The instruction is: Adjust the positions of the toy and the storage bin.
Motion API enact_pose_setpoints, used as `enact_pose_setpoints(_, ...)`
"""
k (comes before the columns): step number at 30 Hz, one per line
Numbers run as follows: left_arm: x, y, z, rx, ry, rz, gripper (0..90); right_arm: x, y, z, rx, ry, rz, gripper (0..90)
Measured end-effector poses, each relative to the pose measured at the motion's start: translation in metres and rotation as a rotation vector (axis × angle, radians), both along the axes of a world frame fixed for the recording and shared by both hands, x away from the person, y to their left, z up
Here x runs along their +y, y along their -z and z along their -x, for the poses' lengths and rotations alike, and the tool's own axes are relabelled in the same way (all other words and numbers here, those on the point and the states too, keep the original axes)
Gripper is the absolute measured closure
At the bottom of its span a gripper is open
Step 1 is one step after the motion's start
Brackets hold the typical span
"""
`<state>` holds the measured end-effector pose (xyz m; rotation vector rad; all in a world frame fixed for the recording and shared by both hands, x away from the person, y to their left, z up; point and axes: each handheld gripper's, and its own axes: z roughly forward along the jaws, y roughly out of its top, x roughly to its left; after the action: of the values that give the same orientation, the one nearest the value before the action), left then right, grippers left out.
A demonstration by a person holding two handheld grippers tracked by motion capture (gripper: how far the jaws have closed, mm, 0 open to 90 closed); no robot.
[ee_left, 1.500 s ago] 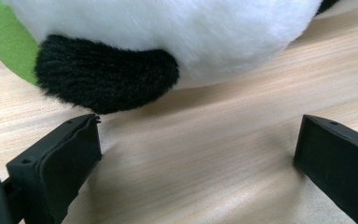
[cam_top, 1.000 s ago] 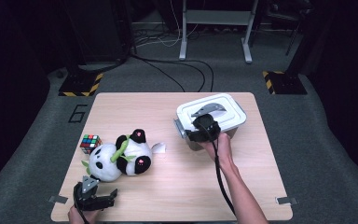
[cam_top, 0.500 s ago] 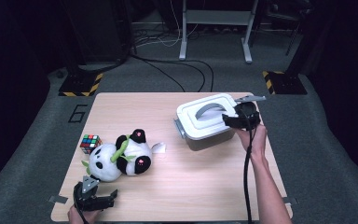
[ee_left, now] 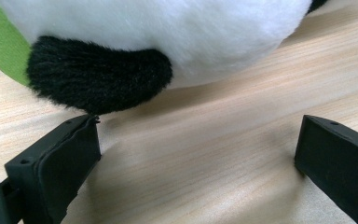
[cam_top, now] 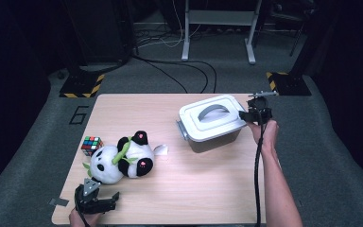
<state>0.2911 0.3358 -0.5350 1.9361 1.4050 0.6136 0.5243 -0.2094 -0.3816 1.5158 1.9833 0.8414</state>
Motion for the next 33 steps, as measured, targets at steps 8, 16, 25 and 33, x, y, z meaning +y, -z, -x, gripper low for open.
enact_pose_setpoints(8,0.0,0.0,0.0,-0.001,-0.001,0.0,0.0,-0.006,0.007,-0.006,0.013,-0.009,-0.035,65.7)
enact_pose_setpoints(16,0.0,0.0,0.0,-0.002,-0.005,0.0,0.1,-0.008,0.006,-0.004,0.026,-0.008,-0.033,66.7)
enact_pose_setpoints(25,0.0,0.0,0.0,-0.002,-0.006,0.0,0.1,-0.005,0.004,0.007,0.057,0.012,-0.038,66.7)
enact_pose_setpoints(33,0.0,0.0,0.0,-0.001,-0.006,-0.001,0.1,0.003,0.003,0.025,0.081,0.018,-0.049,66.2)
